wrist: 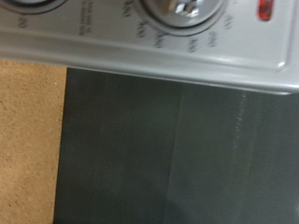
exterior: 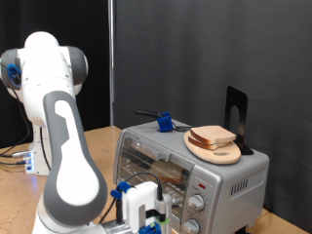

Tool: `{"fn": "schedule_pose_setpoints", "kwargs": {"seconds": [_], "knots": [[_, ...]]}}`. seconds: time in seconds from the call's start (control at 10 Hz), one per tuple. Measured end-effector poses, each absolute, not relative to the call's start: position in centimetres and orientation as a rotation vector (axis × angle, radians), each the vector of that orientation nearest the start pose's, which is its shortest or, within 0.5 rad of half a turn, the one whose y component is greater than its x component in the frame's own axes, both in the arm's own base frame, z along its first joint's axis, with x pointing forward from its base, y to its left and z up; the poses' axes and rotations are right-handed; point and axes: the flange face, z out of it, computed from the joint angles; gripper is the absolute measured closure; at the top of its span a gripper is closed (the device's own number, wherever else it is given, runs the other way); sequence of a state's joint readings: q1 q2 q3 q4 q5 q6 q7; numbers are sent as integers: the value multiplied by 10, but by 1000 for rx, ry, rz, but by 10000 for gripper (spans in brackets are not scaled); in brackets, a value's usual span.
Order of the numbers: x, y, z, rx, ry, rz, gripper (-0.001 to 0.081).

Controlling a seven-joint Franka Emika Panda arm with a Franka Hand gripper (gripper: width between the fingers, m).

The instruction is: Make a piece of toast with the oven

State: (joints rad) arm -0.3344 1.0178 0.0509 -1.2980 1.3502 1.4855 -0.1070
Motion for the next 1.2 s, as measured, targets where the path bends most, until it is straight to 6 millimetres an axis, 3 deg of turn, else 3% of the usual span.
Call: {"fn": "schedule_pose_setpoints", "kwargs": {"seconds": [0.5, 1.2], "knots": [[705, -97, 134, -1560, 630, 509, 124], [700, -61, 121, -1581, 585, 569, 124]]}}
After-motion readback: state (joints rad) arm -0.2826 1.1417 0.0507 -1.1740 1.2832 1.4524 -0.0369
